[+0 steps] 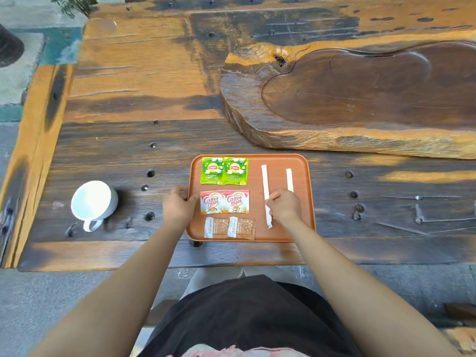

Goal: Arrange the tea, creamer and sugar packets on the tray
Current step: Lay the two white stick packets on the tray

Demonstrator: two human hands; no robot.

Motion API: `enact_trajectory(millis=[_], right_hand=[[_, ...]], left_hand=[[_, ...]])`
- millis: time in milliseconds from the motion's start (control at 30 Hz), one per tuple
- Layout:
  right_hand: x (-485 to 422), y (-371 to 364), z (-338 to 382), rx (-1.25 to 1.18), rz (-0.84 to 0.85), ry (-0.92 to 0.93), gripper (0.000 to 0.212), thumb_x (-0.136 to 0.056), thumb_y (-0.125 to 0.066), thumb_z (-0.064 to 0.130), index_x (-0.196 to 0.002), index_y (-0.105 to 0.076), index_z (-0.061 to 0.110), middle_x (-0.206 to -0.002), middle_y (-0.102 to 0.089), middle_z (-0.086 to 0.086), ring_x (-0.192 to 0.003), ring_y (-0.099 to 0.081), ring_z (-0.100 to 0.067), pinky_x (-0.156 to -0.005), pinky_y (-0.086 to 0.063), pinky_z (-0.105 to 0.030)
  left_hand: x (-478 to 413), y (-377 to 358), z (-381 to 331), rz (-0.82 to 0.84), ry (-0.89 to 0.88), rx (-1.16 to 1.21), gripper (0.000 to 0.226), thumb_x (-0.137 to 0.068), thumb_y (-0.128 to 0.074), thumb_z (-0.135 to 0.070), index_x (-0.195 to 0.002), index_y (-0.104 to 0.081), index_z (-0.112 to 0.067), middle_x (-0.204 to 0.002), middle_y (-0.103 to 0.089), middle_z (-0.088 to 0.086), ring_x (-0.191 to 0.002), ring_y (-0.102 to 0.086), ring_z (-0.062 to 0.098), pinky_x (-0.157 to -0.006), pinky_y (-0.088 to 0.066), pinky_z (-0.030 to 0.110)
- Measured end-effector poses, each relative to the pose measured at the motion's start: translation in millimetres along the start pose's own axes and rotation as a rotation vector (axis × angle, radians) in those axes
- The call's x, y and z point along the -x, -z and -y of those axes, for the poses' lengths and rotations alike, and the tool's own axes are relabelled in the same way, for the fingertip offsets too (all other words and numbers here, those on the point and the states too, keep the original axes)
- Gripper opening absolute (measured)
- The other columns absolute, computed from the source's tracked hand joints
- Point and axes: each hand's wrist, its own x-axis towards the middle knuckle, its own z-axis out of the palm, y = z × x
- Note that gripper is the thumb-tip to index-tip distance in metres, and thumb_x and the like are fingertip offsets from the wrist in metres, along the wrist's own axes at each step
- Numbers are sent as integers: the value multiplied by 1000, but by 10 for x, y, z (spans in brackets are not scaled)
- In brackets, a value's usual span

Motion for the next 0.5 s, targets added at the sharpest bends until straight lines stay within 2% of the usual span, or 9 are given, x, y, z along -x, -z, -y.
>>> enact_trajectory(millis=[67,167,367,500], right_hand=[[8,-45,-15,32,-33,7,22,-82,-58,8,-66,-51,20,-90,-69,-10,-87,-68,-33,-76,-54,-35],[29,-70,-47,113,-83,22,9,-83,-58,10,-80,-52,17,-98,-69,-12,-85,-68,-34,-74,-52,-33],[44,-118,-87,116,-135,19,6,-82,-57,9,-82,-51,12,-91,-69,-16,-78,-69,-35,-71,-58,-41],[67,-119,-103,138,-136,25,6,-84,-56,9,-81,-52,12,-89,-69,-15,-77,-68,-35,-69,-57,-36]], left_hand=[[10,-7,78,9,-13,-22,34,-84,-62,-18,-116,-58,-5,-108,-68,17,-105,-60,33,-85,-46,37],[9,-14,121,6,8,-25,30,-86,-57,-11,-115,-60,-6,-106,-69,17,-104,-60,33,-83,-45,34],[-57,-2,156,36,34,32,30,-87,-54,-8,-116,-60,-6,-105,-69,20,-105,-59,33,-85,-45,34],[-52,-2,170,43,36,66,30,-88,-53,-8,-116,-60,-6,-106,-68,20,-104,-59,33,-79,-42,30]])
